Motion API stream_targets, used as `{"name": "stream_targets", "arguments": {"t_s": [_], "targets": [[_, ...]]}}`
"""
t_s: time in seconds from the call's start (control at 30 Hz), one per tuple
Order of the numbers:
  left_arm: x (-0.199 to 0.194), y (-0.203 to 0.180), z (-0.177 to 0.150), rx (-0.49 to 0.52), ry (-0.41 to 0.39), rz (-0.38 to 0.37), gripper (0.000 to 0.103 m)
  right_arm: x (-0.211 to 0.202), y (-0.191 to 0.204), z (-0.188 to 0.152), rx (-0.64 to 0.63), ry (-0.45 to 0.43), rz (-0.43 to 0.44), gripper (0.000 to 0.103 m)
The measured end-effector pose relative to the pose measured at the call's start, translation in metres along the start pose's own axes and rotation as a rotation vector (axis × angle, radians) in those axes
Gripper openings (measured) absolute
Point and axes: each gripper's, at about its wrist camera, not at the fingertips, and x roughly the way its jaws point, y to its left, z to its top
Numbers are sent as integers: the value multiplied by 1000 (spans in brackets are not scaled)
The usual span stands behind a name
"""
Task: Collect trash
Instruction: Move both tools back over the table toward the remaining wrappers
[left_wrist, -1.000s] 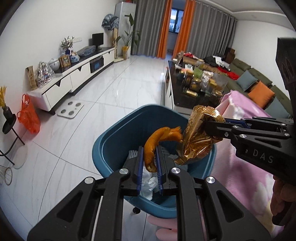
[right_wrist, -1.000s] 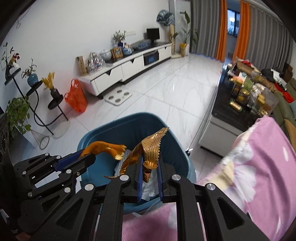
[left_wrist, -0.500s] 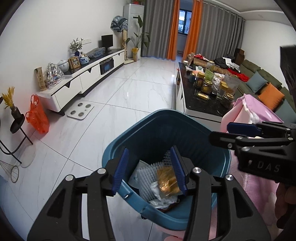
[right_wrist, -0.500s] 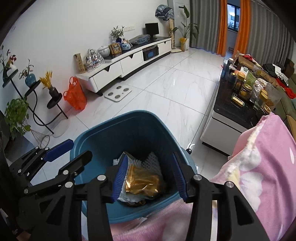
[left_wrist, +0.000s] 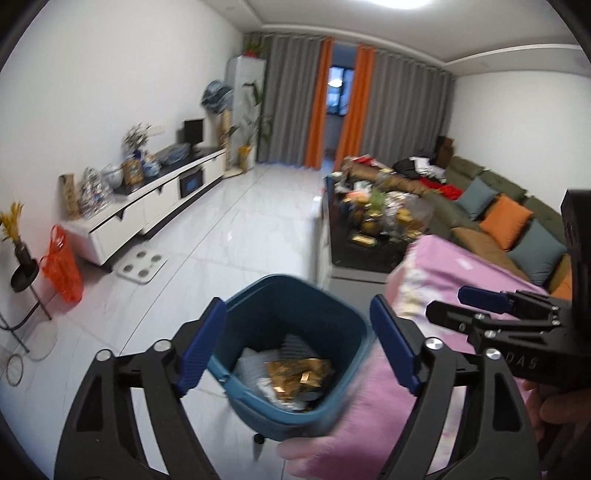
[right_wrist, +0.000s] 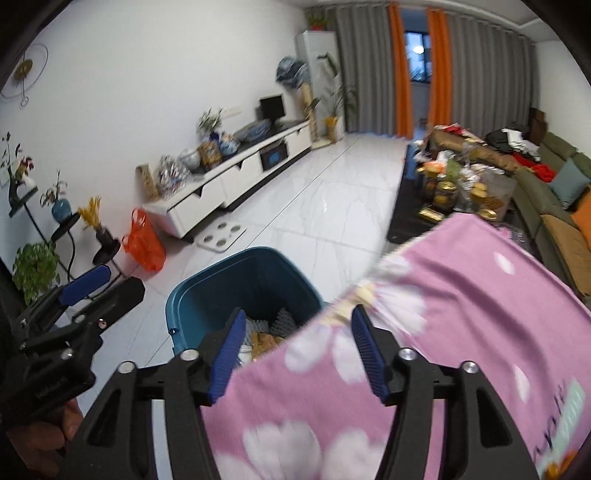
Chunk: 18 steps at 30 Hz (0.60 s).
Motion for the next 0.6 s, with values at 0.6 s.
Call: {"name": "stream_targets", "arguments": {"t_s": [0.6], "targets": [[-140,-114,-35,176,-134,-303,97,-190,-55,-123,165,-341,-366,96]]}}
